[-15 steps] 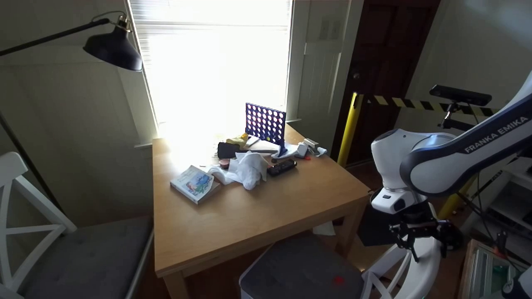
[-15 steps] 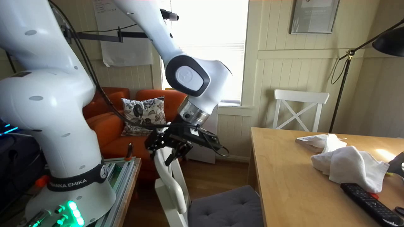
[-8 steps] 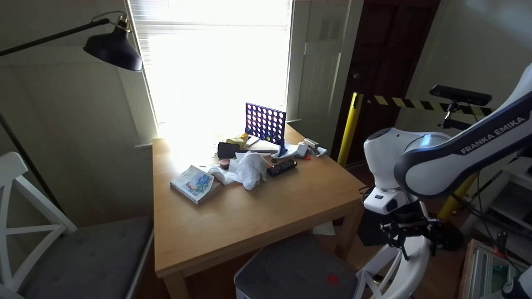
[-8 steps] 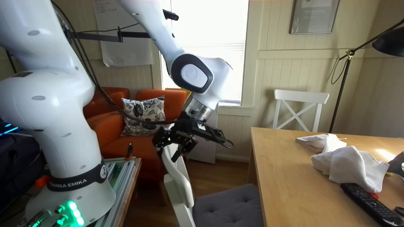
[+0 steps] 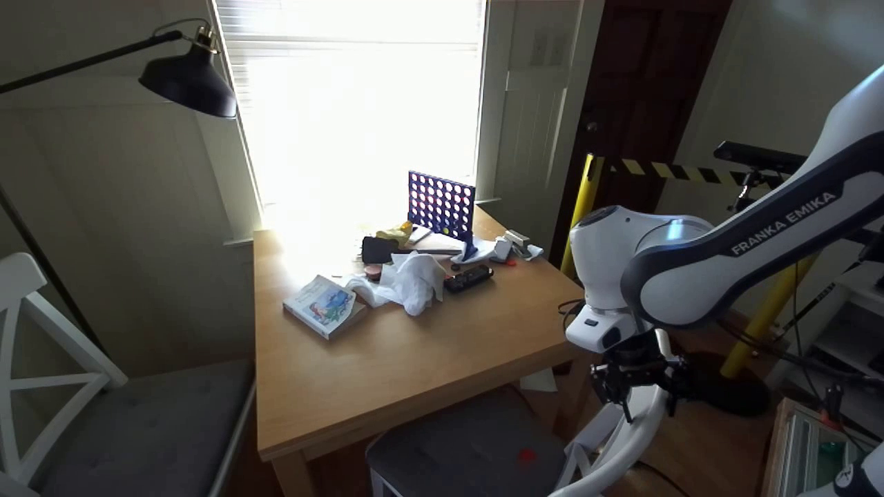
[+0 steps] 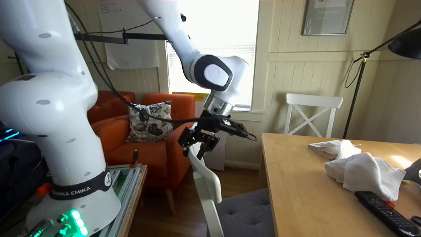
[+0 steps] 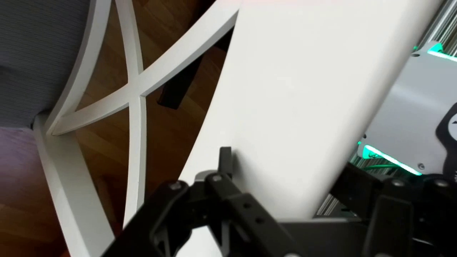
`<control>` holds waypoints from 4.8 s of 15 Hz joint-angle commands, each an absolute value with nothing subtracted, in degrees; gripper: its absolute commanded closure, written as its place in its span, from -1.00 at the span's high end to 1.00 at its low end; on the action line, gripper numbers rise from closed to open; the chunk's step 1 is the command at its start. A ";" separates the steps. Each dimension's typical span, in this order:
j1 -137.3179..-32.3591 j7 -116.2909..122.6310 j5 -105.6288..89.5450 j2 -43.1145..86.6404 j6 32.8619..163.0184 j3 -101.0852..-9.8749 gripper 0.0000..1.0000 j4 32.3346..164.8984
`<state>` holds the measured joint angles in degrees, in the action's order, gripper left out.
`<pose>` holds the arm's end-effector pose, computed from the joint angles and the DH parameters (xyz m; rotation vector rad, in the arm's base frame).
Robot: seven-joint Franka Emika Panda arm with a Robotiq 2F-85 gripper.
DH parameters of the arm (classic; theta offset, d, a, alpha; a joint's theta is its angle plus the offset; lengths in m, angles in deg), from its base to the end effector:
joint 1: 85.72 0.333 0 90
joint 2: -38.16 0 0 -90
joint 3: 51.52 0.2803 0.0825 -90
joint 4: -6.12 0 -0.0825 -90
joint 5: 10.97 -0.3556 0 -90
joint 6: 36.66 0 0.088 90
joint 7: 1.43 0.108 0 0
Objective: Push the chair on the right underneath the table.
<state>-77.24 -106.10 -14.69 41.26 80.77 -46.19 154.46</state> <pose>0.3540 0.0902 0.2356 -1.4507 -2.3157 0.4307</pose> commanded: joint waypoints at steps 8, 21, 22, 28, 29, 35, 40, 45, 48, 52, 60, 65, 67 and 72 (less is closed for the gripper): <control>-77.89 -101.68 -22.27 24.67 92.39 -44.32 -0.22 137.05; -78.48 -97.17 -21.31 22.66 100.16 -42.06 0.80 135.11; -78.25 -97.56 -19.49 23.42 99.95 -41.73 0.93 135.75; -77.79 -97.70 -12.18 31.69 99.48 -39.80 1.00 141.44; -77.79 -97.45 -12.16 34.02 99.27 -39.66 1.00 142.74; -77.12 -94.66 -13.97 46.24 95.26 -40.69 1.00 147.26; -76.07 -94.63 -17.08 46.85 91.81 -42.42 1.00 147.69; -75.59 -94.59 -19.14 48.26 90.87 -42.92 1.00 149.91; -75.52 -94.60 -19.20 48.27 90.87 -42.99 1.00 149.91; -75.46 -94.60 -19.22 48.27 90.87 -43.03 1.00 149.91; -74.03 -86.46 -24.27 52.84 94.27 -42.56 1.00 155.17; -70.76 -83.28 -34.96 54.58 106.53 -43.12 1.00 160.51; -68.66 -83.50 -38.14 54.68 113.06 -42.85 1.00 162.64; -65.62 -81.73 -34.79 52.26 121.27 -43.95 1.00 163.69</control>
<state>-67.64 -82.79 -36.18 52.25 121.31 -41.71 163.73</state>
